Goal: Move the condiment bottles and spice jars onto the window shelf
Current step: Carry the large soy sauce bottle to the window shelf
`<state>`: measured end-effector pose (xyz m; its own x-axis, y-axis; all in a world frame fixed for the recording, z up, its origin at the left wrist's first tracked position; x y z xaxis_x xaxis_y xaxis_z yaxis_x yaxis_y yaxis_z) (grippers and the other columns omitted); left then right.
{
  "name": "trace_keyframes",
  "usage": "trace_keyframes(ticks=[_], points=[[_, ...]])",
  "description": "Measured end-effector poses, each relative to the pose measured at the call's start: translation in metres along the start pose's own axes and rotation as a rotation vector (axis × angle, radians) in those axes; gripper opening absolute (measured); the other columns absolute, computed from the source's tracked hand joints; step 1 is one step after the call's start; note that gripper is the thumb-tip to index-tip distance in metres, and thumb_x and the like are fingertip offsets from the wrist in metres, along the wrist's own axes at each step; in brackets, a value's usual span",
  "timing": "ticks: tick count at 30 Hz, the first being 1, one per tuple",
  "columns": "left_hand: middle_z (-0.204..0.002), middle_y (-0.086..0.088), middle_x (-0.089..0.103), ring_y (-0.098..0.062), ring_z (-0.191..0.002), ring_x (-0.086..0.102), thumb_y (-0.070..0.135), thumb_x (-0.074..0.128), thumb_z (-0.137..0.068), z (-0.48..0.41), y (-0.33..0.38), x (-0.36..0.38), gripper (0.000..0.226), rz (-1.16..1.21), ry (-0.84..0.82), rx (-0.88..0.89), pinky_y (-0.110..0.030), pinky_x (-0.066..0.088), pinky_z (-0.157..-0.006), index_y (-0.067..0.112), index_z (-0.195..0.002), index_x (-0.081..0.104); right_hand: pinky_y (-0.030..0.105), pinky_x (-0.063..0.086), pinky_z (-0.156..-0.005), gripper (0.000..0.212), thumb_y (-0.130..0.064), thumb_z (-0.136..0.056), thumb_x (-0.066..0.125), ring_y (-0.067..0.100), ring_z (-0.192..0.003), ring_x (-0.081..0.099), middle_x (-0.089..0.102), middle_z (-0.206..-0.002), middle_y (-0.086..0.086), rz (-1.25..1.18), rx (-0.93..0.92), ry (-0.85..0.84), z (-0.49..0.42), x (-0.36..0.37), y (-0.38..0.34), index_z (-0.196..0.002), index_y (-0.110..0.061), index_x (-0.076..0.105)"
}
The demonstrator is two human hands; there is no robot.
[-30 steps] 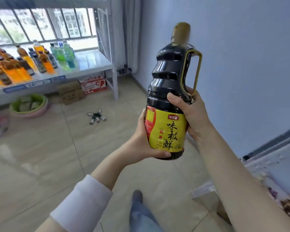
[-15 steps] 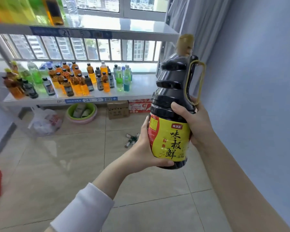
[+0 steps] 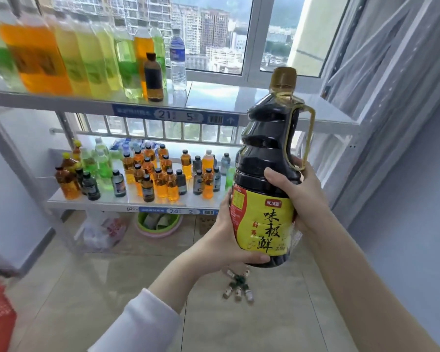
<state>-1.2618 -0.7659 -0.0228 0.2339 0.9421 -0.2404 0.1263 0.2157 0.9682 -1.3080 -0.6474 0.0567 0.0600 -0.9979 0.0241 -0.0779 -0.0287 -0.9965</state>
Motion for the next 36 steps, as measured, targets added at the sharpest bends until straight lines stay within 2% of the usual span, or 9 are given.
trace_keyframes(ticks=[3,5,8,11,13,19,23,29,36], points=[[-0.140,0.008,0.033,0.000,-0.127,0.039,0.021,0.085,-0.062,-0.039,-0.010,-0.037,0.131,0.006,0.016,-0.015,-0.033,0.038,-0.107,0.025,-0.142,-0.019,0.022,0.054,-0.062,0.067,-0.037,-0.044,0.077,0.008,-0.077,0.069,0.065,-0.095,-0.010,-0.007,0.020,-0.018,-0.051,0.025,0.003,-0.104,-0.034,0.048],[-0.141,0.008,0.032,0.002,-0.127,0.038,0.022,0.085,-0.062,-0.066,-0.018,-0.058,0.131,0.004,0.021,-0.030,-0.030,0.037,-0.107,0.024,-0.142,-0.019,0.027,0.055,-0.069,0.071,-0.037,-0.043,0.082,0.012,-0.083,0.069,0.065,-0.098,-0.008,-0.004,0.028,-0.022,-0.087,0.038,0.008,-0.106,-0.034,0.048],[-0.139,0.016,0.029,0.018,-0.119,0.034,0.022,0.085,-0.061,-0.112,-0.030,-0.087,0.130,-0.022,0.044,-0.025,-0.011,0.033,-0.102,0.026,-0.142,-0.017,0.035,0.053,-0.079,0.083,-0.039,-0.039,0.087,0.018,-0.093,0.066,0.065,-0.105,-0.003,0.000,0.035,-0.036,-0.142,0.054,0.016,-0.112,-0.031,0.047],[-0.141,0.008,0.034,-0.001,-0.127,0.038,0.034,0.086,-0.054,-0.159,-0.042,-0.113,0.138,-0.039,0.087,-0.030,-0.033,0.037,-0.107,0.029,-0.142,-0.020,0.036,0.054,-0.082,0.083,-0.036,-0.041,0.091,0.019,-0.096,0.066,0.066,-0.108,-0.002,0.007,0.000,-0.074,-0.197,0.066,0.018,-0.111,-0.032,0.048],[-0.140,0.009,0.036,-0.004,-0.127,0.041,0.029,0.086,-0.058,-0.188,-0.047,-0.129,0.136,-0.034,0.097,-0.050,-0.039,0.038,-0.107,0.032,-0.141,-0.022,0.039,0.054,-0.086,0.082,-0.039,-0.041,0.086,0.020,-0.097,0.066,0.066,-0.110,-0.002,0.013,-0.015,-0.086,-0.233,0.071,0.017,-0.113,-0.032,0.048],[-0.129,0.011,0.038,-0.003,-0.119,0.045,0.015,0.081,-0.066,-0.266,-0.027,-0.188,0.127,-0.075,0.137,-0.044,-0.024,0.042,-0.099,0.028,-0.141,-0.021,0.029,0.054,-0.077,0.083,-0.038,-0.046,0.087,0.016,-0.094,0.066,0.064,-0.106,-0.005,-0.015,-0.061,-0.139,-0.326,0.101,-0.008,-0.117,-0.030,0.045],[-0.133,0.003,0.040,-0.008,-0.121,0.047,0.019,0.084,-0.062,-0.312,-0.020,-0.234,0.131,-0.126,0.181,-0.014,-0.033,0.042,-0.102,0.025,-0.142,-0.019,0.033,0.055,-0.081,0.082,-0.036,-0.045,0.088,0.016,-0.093,0.067,0.066,-0.104,-0.006,-0.032,-0.110,-0.162,-0.378,0.126,-0.028,-0.115,-0.029,0.046],[-0.133,0.002,0.038,-0.007,-0.121,0.047,0.010,0.082,-0.063,-0.364,-0.015,-0.286,0.129,-0.143,0.185,0.044,-0.030,0.043,-0.101,0.018,-0.142,-0.019,0.032,0.055,-0.081,0.065,-0.036,-0.048,0.081,0.015,-0.093,0.067,0.067,-0.104,-0.005,-0.029,-0.172,-0.141,-0.438,0.156,-0.044,-0.104,-0.035,0.047],[-0.138,0.002,0.034,-0.008,-0.126,0.042,0.012,0.083,-0.062,-0.409,-0.027,-0.326,0.132,-0.167,0.141,0.067,-0.032,0.041,-0.104,0.018,-0.142,-0.022,0.035,0.054,-0.089,0.070,-0.034,-0.049,0.082,0.014,-0.097,0.066,0.065,-0.109,-0.002,-0.017,-0.217,-0.118,-0.486,0.179,-0.041,-0.109,-0.032,0.046]])
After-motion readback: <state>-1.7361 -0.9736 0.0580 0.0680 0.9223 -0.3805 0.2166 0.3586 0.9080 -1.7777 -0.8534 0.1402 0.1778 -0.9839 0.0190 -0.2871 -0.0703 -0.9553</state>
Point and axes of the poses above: each hand's wrist, its own z-axis away from the middle knuckle, its own x-axis out of the palm, y = z × x, the point moved 9 cm from there along -z, towards the middle knuckle
